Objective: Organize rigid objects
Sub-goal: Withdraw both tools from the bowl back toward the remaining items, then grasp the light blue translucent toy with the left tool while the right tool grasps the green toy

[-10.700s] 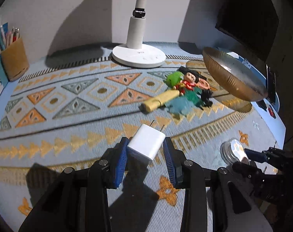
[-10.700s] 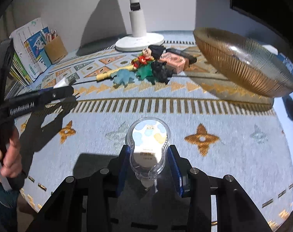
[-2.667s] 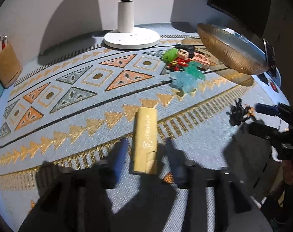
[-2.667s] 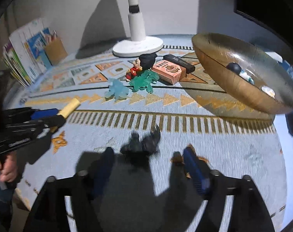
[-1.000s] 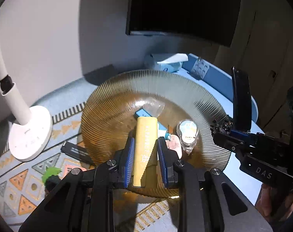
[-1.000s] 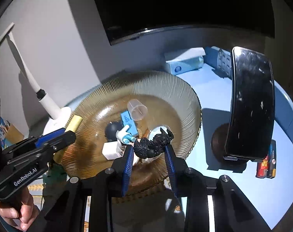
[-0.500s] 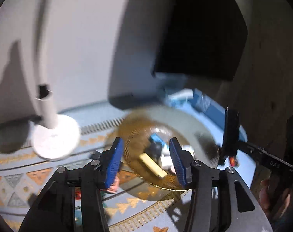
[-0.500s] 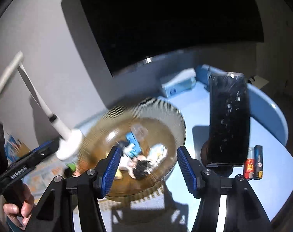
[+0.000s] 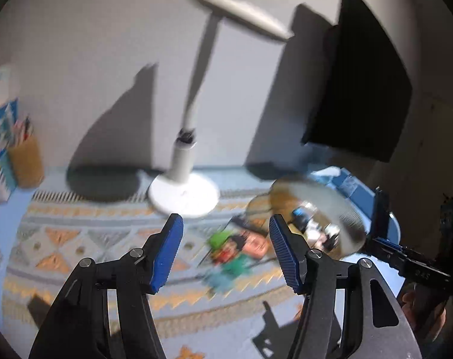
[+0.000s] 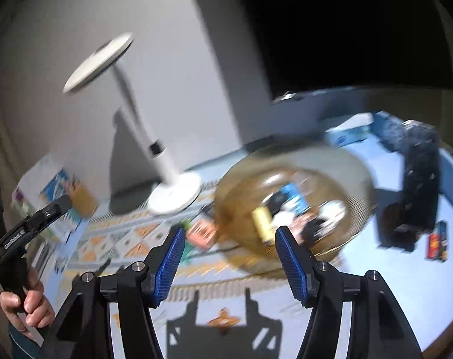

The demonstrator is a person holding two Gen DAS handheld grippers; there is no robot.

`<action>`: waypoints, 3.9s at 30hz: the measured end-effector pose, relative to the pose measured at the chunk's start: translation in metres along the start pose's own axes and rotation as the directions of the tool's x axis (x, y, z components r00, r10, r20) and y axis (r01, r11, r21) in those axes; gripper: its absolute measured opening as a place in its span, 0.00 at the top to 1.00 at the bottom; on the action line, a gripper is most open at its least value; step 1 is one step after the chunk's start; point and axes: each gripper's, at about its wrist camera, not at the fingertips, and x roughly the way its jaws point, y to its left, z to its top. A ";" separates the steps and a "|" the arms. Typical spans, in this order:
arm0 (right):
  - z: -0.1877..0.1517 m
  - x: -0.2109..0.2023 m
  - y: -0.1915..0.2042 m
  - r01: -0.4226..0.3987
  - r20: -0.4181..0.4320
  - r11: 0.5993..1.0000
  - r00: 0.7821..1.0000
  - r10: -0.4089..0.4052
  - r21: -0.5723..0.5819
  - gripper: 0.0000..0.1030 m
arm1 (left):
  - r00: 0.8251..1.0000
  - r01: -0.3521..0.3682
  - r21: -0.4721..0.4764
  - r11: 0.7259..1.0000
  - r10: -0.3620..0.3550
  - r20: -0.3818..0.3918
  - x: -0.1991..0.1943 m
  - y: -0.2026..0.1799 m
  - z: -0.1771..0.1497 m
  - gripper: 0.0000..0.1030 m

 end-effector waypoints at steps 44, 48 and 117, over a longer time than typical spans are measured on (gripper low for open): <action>-0.086 0.113 0.032 0.058 -0.227 0.993 0.971 -0.079 -0.100 0.32 | 0.968 -0.139 0.156 0.978 0.167 -0.185 0.048 0.032 -0.111 0.33; -0.078 0.123 0.031 0.025 -0.281 0.997 0.959 -0.044 -0.069 0.32 | 0.966 -0.019 0.126 0.992 0.051 -0.253 0.058 0.030 -0.099 0.33; -0.076 0.120 0.037 -0.054 -0.286 0.976 0.958 -0.009 -0.209 0.78 | 0.943 0.116 0.199 0.973 -0.045 -0.330 0.085 0.017 -0.092 0.64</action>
